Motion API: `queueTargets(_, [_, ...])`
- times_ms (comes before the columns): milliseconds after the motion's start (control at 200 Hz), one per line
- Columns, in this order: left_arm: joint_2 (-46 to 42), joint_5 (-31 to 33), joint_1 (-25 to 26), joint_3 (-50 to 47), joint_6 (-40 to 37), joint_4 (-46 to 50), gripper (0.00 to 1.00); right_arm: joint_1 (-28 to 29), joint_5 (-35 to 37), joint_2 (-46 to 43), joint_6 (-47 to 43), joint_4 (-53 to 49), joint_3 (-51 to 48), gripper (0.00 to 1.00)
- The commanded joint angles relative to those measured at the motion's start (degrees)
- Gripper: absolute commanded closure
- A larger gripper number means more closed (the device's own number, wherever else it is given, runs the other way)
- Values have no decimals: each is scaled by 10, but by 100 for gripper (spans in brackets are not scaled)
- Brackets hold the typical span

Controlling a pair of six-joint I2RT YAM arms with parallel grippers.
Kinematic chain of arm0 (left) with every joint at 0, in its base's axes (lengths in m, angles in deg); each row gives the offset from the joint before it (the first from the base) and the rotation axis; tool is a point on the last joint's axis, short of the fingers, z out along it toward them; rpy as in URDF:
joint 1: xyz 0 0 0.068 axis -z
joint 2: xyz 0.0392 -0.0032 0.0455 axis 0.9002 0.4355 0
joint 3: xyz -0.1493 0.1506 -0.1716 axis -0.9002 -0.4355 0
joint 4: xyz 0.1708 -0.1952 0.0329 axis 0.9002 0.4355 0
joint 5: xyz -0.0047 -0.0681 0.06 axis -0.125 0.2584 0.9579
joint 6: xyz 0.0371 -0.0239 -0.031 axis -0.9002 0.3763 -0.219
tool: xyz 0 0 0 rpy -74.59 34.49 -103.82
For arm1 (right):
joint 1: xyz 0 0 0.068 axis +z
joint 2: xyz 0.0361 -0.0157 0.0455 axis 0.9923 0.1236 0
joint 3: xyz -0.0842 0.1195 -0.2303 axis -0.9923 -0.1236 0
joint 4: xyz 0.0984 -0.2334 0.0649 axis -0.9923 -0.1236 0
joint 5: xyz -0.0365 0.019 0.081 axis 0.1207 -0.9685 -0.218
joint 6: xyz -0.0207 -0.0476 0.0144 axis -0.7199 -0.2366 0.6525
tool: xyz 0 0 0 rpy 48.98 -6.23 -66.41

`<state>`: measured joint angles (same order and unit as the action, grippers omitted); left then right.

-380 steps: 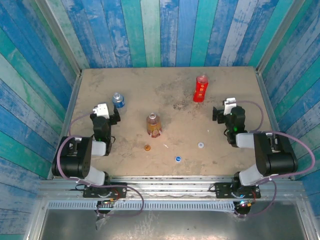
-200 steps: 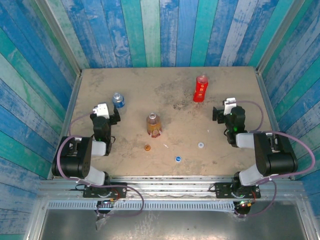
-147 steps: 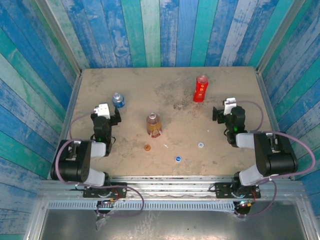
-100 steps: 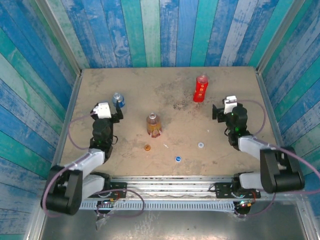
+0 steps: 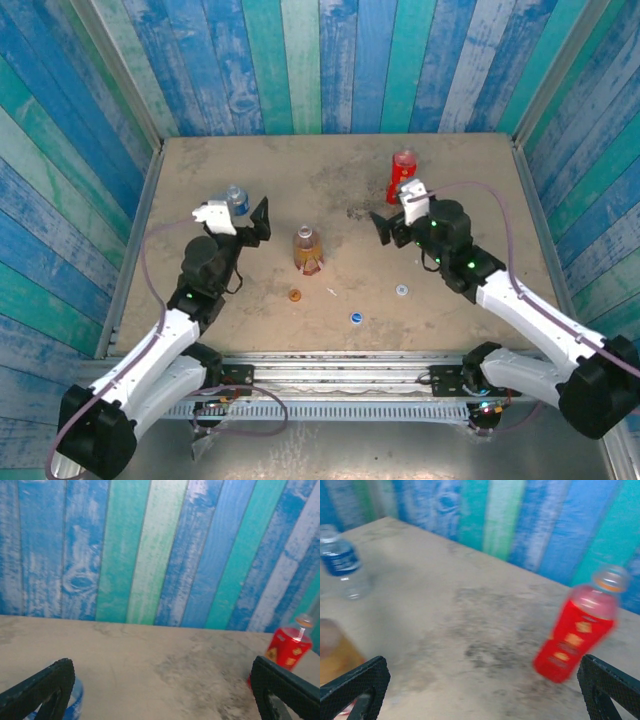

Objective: Screw on the bottle caps

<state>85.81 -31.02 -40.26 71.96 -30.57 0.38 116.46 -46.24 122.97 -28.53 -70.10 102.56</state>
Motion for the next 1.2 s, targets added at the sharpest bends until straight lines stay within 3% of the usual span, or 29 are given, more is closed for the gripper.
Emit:
queueTargets(0, [-21,-77,2,43,12,161,6,59,-43,42,29,-84,44,1])
queueTargets(100, [-39,-116,2,70,-58,252,6,112,-39,92,33,-96,89,7])
queueTargets(185, [-54,-136,2,79,-96,301,6,143,-37,142,42,-105,134,18])
queueTargets(320, [-89,-124,2,70,-83,345,6,173,-38,221,53,-107,195,29])
queueTargets(466, [-150,-160,1,38,-101,366,6,182,-55,276,66,-104,239,33])
queueTargets(611, [-192,-187,2,7,-109,352,6,182,-53,311,65,-103,264,40])
queueTargets(676, [-204,-227,2,-6,-136,341,6,182,-52,323,63,-104,273,43])
queueTargets(856, [-226,-266,2,-46,-158,300,6,182,-39,332,59,-109,279,58])
queueTargets(1011, [-209,-279,1,-52,-159,271,6,182,-37,333,55,-114,278,70])
queueTargets(1196, [-158,-328,2,-57,-113,193,6,182,-35,329,56,-116,277,72])
